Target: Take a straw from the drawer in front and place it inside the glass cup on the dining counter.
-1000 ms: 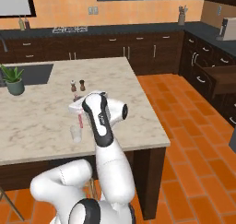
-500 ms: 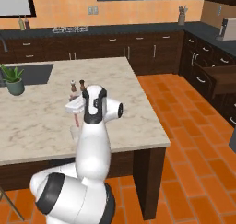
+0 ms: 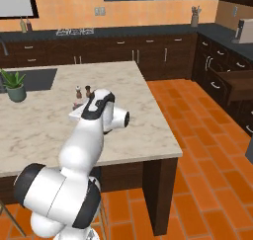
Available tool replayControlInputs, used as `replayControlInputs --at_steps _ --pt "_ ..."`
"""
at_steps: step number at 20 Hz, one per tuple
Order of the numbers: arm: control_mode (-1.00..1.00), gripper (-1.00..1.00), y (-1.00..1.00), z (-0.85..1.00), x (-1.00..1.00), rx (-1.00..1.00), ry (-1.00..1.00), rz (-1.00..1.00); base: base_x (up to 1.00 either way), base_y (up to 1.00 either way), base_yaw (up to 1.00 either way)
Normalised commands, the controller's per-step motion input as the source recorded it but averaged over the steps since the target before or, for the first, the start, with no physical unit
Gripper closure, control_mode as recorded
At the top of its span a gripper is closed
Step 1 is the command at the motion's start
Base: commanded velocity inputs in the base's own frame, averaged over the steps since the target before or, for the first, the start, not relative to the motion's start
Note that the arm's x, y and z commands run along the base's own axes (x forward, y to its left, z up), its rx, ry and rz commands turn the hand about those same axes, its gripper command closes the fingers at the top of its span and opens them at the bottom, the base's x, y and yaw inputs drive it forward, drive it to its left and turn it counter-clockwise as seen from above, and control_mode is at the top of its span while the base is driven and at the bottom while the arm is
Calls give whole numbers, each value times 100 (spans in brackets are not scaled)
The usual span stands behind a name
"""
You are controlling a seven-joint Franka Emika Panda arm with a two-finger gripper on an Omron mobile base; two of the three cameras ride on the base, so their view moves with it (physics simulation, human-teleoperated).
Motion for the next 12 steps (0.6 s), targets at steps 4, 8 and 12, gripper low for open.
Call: replayControlInputs --at_steps 4,8,12 --pt "-100 100 4 -12 20 0 0 1 0 0 0" --pt "-100 100 0 -19 15 0 0 0 0 0 0" --pt "-100 100 8 -20 16 0 0 0 0 0 0"
